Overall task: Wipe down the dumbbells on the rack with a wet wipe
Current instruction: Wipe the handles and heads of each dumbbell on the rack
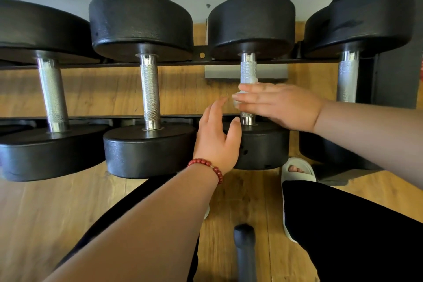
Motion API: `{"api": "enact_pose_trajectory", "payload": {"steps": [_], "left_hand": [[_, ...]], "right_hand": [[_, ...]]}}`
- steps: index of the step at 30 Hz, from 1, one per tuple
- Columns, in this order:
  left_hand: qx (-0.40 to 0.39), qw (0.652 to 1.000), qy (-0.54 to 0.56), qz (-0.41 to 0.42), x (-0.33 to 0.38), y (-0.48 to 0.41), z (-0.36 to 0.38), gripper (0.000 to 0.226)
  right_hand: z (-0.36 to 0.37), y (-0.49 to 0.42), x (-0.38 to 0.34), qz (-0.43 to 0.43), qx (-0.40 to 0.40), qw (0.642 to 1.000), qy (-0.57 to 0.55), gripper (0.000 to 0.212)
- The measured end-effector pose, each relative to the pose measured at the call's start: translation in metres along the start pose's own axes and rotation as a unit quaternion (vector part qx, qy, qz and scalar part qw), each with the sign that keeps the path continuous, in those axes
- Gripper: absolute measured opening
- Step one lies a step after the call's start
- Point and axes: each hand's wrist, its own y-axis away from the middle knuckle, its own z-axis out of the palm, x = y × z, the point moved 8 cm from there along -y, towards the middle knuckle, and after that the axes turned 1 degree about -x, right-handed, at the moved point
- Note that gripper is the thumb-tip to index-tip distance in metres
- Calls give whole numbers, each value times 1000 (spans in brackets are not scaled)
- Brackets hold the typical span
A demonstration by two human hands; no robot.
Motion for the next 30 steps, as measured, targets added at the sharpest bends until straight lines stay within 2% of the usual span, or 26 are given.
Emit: {"api": "enact_pose_trajectory", "payload": {"steps": [2,3,7,9,11,13,15,18,23,26,28,30], "left_hand": [[5,1000,11,-3,-1,0,-1,47],[7,1000,18,-6,-2,0,-1,46],[10,999,32,-18,-6,-2,-1,45],[12,998,59,-35,-10,-2,0,45],[14,993,96,-63,-17,-2,0,44],[11,991,107,-77,-20,-2,0,43],[6,991,110,-80,-21,-3,1,43],[3,992,105,-77,-19,-3,0,42],[4,991,106,-77,-18,-2,0,42],[5,992,101,-72,-18,-3,0,41],[5,993,98,-68,-17,-4,0,41],[6,993,99,-68,-17,-4,0,42]], "right_hand": [[-5,2,2,-53,-44,998,14,77],[-10,-1,10,-52,-50,997,20,80],[-22,-17,37,69,20,997,6,69],[-12,-11,20,36,30,999,1,64],[-4,0,-3,-51,-18,999,6,67],[-6,4,-5,-95,-51,994,19,76],[-14,-2,10,-69,-24,997,33,77],[-13,-9,20,8,19,1000,13,67],[-3,2,-4,-108,-68,992,6,76],[-13,-5,15,-56,-42,997,18,80],[-9,-6,16,-21,-27,999,5,74],[-2,-3,3,-48,-36,998,-3,64]]}}
